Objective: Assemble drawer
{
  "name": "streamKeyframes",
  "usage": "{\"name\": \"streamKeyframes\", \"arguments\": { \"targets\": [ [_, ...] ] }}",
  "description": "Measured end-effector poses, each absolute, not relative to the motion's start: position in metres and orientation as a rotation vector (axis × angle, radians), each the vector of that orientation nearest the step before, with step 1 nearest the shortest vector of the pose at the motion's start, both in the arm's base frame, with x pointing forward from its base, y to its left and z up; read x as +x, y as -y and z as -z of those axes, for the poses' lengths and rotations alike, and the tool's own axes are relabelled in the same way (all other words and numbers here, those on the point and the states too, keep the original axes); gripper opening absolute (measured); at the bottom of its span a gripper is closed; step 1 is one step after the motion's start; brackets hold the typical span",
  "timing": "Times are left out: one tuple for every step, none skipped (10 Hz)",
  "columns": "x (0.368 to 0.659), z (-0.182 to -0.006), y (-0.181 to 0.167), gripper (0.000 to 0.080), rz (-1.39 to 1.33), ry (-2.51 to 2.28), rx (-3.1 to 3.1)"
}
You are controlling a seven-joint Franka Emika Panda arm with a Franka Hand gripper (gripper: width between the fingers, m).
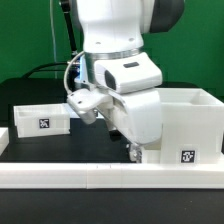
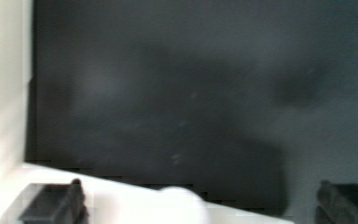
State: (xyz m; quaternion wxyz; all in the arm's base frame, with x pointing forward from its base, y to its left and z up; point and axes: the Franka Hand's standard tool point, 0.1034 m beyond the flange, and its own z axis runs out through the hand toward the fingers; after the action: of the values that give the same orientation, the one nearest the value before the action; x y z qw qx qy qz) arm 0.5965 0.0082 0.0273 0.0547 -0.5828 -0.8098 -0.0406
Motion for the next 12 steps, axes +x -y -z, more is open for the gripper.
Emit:
{"name": "streamKeyframes", "arguments": {
  "targets": [
    [0.6, -0.029, -0.013, 0.0649, 0.119, 2.456, -1.769],
    [0.602, -0.031, -0.019, 0.0649, 0.113, 2.458, -1.759],
    [0.603, -0.032, -0.022, 0.0649, 0.103, 2.447, -1.763],
    [0.604, -0.031, -0.023, 0.0649, 0.101, 2.428, -1.785],
    [0.605, -0.03, -0.023, 0.0649, 0.097, 2.424, -1.784],
    [0.605, -0.03, -0.023, 0.0649, 0.095, 2.423, -1.783],
    [0.605, -0.03, -0.022, 0.0649, 0.095, 2.421, -1.786],
    [0.603, -0.029, -0.014, 0.0649, 0.095, 2.438, -1.771],
    [0.6, -0.032, 0.001, 0.0649, 0.093, 2.441, -1.78],
    [0.595, -0.037, 0.014, 0.0649, 0.092, 2.435, -1.8],
    [0.59, -0.044, 0.026, 0.0649, 0.088, 2.429, -1.819],
    [0.588, -0.054, 0.036, 0.0649, 0.104, 2.434, -1.853]
  ]
}}
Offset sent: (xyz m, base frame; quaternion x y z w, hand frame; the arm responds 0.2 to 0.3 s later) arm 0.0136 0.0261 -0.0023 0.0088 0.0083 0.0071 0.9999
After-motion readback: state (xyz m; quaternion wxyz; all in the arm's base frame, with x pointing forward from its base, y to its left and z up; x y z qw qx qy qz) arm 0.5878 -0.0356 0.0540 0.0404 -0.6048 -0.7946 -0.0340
